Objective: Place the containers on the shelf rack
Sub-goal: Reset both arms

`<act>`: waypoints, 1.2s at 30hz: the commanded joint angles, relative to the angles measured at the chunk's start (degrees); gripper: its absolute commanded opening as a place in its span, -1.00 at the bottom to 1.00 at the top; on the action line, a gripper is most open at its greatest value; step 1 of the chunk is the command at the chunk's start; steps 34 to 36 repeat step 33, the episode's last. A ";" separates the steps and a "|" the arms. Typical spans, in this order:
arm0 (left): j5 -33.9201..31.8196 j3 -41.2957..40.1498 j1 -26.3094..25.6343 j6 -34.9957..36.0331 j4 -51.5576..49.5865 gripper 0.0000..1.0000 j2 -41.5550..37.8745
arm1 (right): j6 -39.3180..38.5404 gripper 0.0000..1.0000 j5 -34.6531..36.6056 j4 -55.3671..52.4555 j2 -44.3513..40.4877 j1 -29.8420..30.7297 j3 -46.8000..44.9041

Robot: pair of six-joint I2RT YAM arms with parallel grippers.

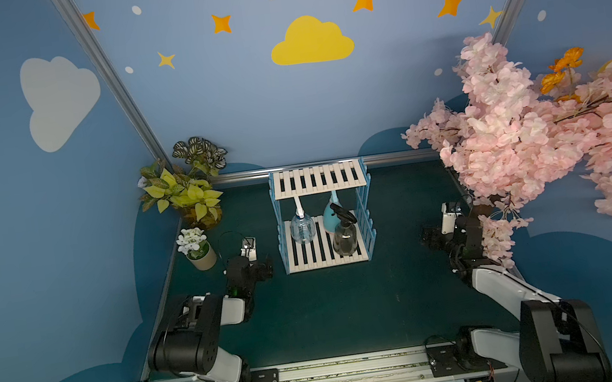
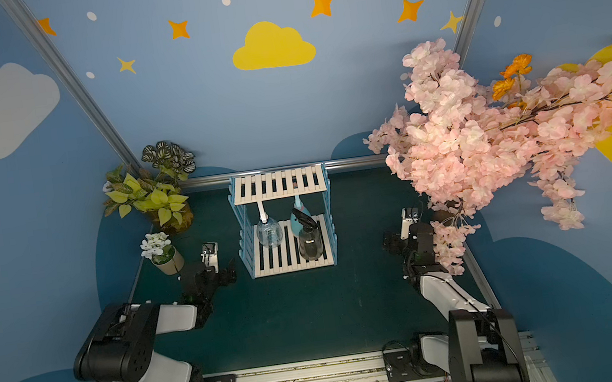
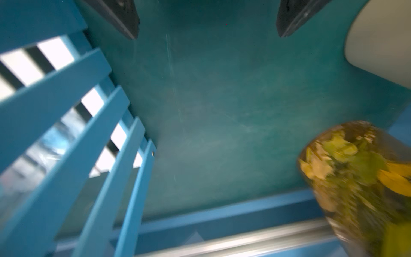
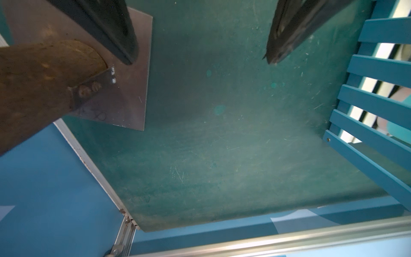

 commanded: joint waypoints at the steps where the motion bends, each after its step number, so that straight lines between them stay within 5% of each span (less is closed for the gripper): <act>1: 1.57 2.66 0.92 0.82 5.69 1.00 1.01 | -2.73 0.92 0.32 7.17 2.41 0.65 -1.20; 4: 1.37 3.89 1.57 -0.86 0.09 1.00 -0.93 | -3.06 0.92 0.65 13.27 3.53 1.48 -3.67; 9: 1.51 2.60 1.52 -0.37 4.47 1.00 0.27 | -7.15 0.93 -1.32 24.26 13.18 2.86 -3.88; 15: 1.44 2.52 1.51 -0.33 5.31 1.00 0.55 | -7.17 0.94 -1.87 15.46 13.91 2.12 0.58; 36: 1.47 2.62 1.45 -0.35 4.97 1.00 0.55 | -7.15 0.94 -1.83 15.38 13.68 2.20 0.39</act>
